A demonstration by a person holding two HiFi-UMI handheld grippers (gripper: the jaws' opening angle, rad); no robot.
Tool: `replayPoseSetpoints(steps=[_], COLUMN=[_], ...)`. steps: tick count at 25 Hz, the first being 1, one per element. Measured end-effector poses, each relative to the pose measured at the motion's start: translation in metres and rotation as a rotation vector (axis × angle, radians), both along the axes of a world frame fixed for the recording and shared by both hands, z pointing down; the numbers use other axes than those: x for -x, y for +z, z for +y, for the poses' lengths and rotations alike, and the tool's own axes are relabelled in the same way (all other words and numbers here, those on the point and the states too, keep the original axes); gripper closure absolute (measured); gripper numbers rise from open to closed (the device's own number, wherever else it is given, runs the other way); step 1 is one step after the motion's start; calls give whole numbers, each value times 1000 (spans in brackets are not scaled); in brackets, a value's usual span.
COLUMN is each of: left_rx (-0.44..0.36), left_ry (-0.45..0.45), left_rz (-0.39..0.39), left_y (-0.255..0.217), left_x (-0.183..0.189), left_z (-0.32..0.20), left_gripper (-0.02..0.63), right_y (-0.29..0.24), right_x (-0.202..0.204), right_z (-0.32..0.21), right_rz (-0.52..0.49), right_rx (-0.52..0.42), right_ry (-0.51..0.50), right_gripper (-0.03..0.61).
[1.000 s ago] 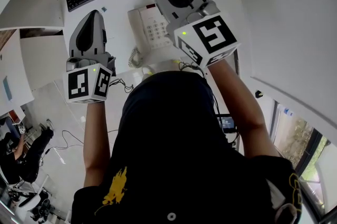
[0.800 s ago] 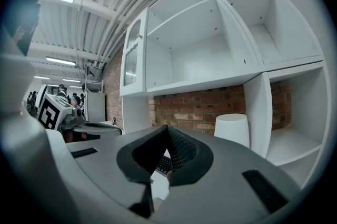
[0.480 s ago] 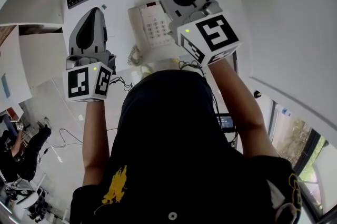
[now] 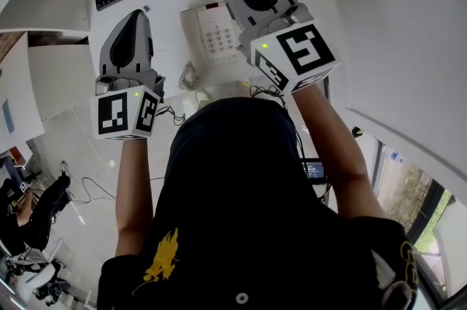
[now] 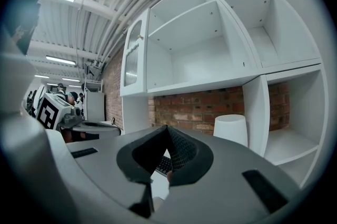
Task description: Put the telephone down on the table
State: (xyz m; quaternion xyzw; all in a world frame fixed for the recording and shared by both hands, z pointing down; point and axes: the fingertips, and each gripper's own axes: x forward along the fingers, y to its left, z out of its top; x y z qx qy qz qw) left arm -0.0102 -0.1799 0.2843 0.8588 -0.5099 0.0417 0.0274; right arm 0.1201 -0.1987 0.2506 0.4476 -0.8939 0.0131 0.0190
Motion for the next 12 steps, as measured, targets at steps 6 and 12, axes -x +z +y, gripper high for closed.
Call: replayPoseSetpoints(steps=[6,12], left_rx=[0,6], left_ry=[9,16], left_rz=[0,-4], left_y=[1,5], left_x=[-3,-6], left_z=[1,1], left_gripper=[597,597], right_y=[2,5], right_x=[0,-1], right_z=[1,1], right_rz=[1,-1], right_rx=[2,8], right_ry=[3,6], right_gripper=[583,583])
